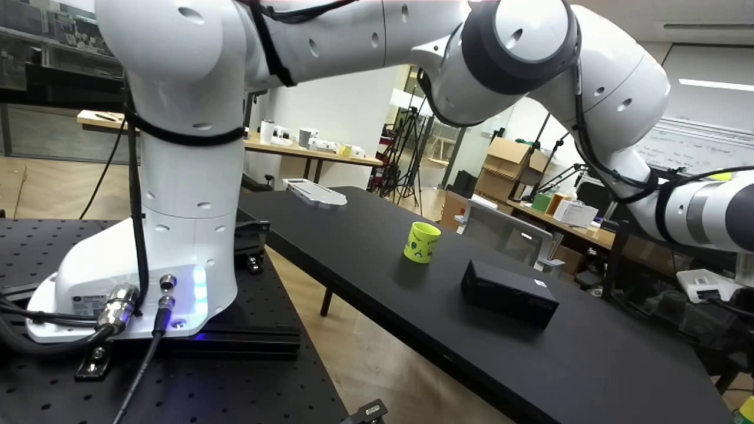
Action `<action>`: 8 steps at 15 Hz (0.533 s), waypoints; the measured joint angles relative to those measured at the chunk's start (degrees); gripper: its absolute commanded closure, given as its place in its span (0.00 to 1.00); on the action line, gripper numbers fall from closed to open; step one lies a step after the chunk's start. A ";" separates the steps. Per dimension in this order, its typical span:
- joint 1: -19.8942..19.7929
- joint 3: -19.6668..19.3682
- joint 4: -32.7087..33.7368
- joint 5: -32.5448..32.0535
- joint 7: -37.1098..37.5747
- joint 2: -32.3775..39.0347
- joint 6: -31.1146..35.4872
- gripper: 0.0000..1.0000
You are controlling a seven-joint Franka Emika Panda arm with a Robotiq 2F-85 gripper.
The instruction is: Get the glue from the yellow cup and put it the left corner
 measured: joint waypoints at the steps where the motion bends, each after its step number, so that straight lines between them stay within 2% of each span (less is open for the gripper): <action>1: -0.31 0.41 0.75 0.01 0.00 0.37 -0.20 0.91; 6: -1.14 1.23 4.24 0.01 0.02 2.00 -1.89 0.91; 7: -1.22 1.17 4.89 -0.05 0.38 2.33 -2.25 0.66; 8: -1.24 0.99 5.42 -0.23 0.79 2.55 -3.12 0.66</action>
